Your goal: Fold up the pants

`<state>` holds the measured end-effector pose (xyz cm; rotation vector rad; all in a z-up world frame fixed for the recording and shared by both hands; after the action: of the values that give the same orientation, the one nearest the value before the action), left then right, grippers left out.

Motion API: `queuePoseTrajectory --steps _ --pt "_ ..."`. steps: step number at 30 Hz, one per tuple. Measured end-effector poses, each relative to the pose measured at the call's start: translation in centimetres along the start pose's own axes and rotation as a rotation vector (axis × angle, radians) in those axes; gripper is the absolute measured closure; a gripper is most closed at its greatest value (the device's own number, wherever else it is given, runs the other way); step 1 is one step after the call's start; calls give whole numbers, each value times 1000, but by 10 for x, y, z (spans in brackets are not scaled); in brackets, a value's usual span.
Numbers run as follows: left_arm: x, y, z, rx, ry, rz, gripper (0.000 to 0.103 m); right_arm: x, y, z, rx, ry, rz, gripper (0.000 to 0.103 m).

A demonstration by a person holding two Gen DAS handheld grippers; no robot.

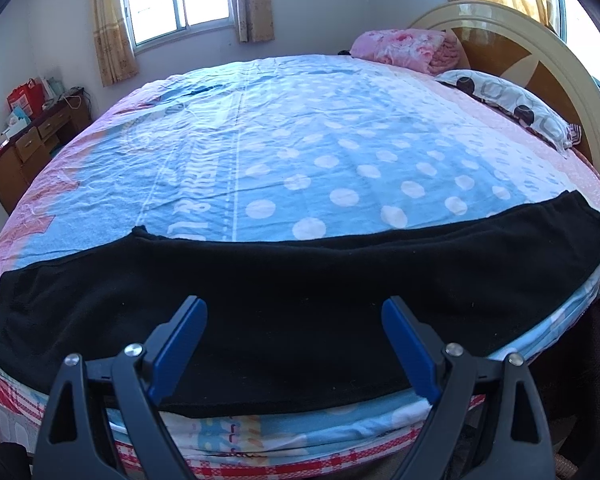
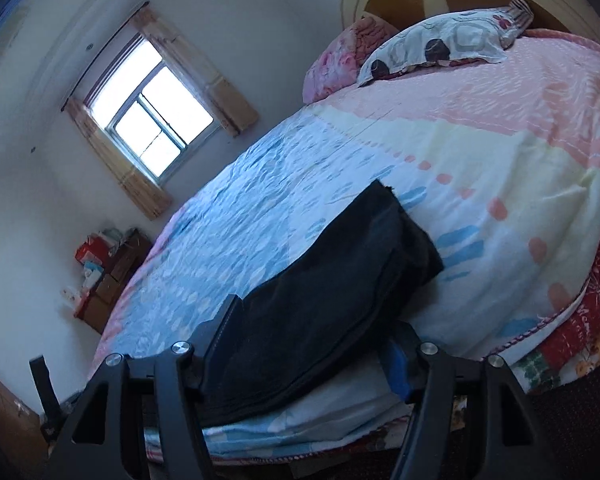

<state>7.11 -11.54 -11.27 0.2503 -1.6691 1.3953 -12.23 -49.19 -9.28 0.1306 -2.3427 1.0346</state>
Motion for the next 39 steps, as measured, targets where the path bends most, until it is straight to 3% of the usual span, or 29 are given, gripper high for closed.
queuePoseTrajectory --steps 5,8,10,13,16,19,25,30,32,34,36,39 --pt "-3 2 -4 30 12 -9 11 -3 -5 24 -149 -59 12 69" --pt "-2 2 -8 35 -4 -3 11 -12 -1 25 -129 -38 -22 97" --pt "-1 2 -13 38 -19 2 11 -14 -1 25 -123 -23 -25 97" --pt "2 1 -26 52 -47 14 11 -10 -3 2 50 97 2 97" --pt "7 -1 -43 77 -77 33 11 -2 -6 -44 172 77 54 97" --pt "13 -1 -58 103 -96 51 11 -4 7 -114 380 67 95 97" --pt "15 9 -83 160 -100 57 11 -46 100 -234 717 -31 19 97" --pt "12 22 -100 194 -94 45 11 -77 184 -280 925 -90 -72 97" --pt "11 26 -104 194 -97 42 11 -80 191 -280 934 -98 -88 97" --pt "9 26 -107 183 -109 40 11 -75 173 -275 878 -95 -73 97" --pt "7 26 -107 167 -111 40 11 -64 135 -259 758 -87 -41 97" --pt "3 25 -107 168 -111 33 11 -39 57 -205 517 -17 47 98"
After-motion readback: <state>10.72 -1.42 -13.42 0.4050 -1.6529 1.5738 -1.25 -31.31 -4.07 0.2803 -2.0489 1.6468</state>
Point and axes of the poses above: each gripper's, at about its wrist camera, not at the fingertips, and x roughly against the way its jaws point, z to its right, y to its underside, the point moved 7 cm from there along -x, roughly the way its jaws point, and after that the axes turned 7 degrees about y, right-handed, at the moved point
